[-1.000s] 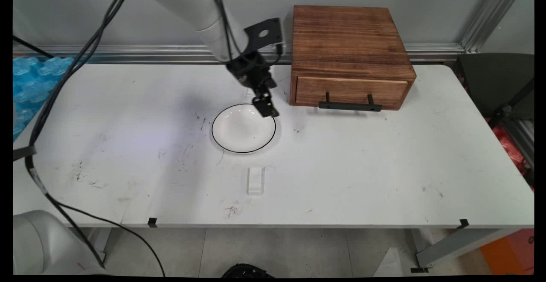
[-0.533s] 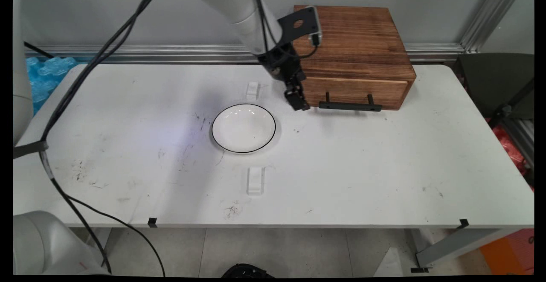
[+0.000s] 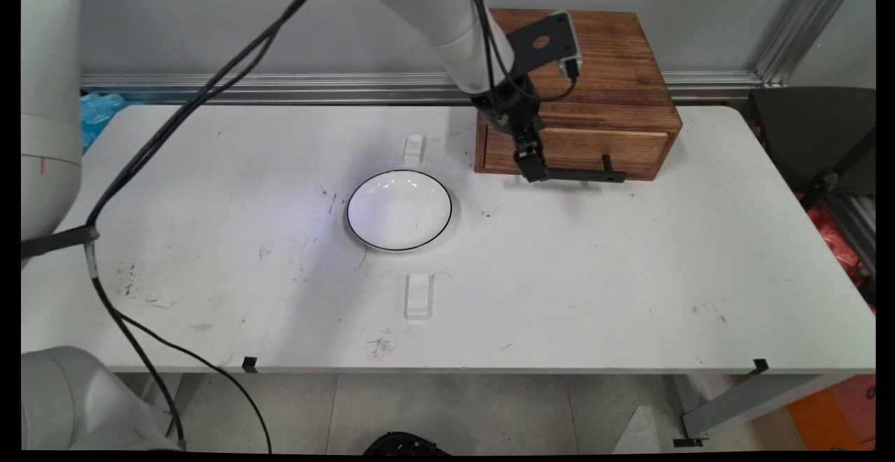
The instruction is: Open the drawer
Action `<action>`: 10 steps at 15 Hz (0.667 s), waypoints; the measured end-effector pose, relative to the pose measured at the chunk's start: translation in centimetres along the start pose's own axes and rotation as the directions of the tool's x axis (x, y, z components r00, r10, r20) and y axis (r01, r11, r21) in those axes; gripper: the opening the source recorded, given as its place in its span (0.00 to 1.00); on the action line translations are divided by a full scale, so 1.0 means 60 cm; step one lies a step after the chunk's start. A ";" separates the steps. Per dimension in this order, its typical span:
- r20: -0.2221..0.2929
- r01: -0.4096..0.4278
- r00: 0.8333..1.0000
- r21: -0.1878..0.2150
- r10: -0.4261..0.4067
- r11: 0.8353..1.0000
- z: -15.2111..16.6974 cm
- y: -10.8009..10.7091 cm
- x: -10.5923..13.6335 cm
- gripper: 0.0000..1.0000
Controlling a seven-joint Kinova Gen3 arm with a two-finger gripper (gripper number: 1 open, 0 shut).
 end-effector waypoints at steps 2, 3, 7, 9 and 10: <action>0.001 -0.008 1.000 0.000 0.008 1.000 0.021 0.004 0.008 1.00; 0.002 -0.010 1.000 0.001 0.010 1.000 0.030 0.005 0.010 1.00; 0.008 -0.022 1.000 -0.003 0.022 1.000 0.072 0.010 0.013 1.00; 0.009 -0.026 1.000 -0.003 0.026 1.000 0.087 0.011 0.014 1.00; 0.009 -0.027 1.000 -0.004 0.027 1.000 0.092 0.011 0.015 1.00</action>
